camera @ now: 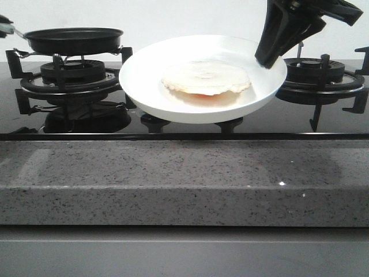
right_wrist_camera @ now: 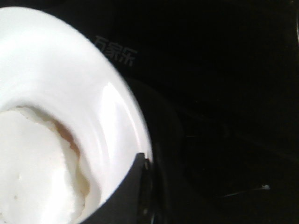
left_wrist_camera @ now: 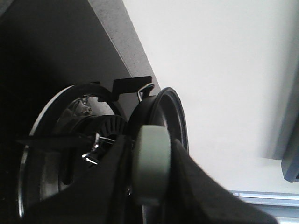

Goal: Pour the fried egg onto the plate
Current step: 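Carry the empty pan back and lower it onto its burner with the left gripper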

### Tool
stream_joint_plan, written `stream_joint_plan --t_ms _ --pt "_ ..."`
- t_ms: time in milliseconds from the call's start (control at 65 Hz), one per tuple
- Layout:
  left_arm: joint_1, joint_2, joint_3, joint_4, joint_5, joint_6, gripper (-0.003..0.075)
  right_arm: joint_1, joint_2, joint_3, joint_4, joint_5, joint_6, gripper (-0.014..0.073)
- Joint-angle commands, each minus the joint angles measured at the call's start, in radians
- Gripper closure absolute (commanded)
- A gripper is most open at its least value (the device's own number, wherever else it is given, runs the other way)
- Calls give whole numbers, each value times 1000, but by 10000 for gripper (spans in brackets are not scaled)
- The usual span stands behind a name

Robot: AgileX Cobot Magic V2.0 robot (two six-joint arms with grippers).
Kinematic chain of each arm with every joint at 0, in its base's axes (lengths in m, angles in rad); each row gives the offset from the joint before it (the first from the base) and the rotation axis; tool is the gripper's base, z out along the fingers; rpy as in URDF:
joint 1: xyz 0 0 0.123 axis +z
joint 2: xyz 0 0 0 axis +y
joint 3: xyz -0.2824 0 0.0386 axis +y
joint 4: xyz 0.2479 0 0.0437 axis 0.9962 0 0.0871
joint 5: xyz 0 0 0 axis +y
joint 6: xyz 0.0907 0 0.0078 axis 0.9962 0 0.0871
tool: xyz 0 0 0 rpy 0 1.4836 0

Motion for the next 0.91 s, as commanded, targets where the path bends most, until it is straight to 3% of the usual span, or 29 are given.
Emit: stream_joint_plan --t_ms 0,308,461,584,692,892 --pt "2 -46 -28 -83 49 -6 739 2 -51 -27 35 -42 -3 634" --pt "4 -46 -28 -53 54 -6 706 2 -51 -27 35 -42 -3 634" --pt "4 -46 -28 -53 58 -6 527 2 -51 -27 35 -42 -3 634" --pt "4 -46 -28 -49 72 -4 316 2 -51 -27 35 -42 -3 634" --pt "4 -46 -28 -30 90 -4 180 2 -51 -27 35 -42 -3 634" --pt "6 -46 -28 13 130 -4 153 2 -51 -27 35 -42 -3 634"
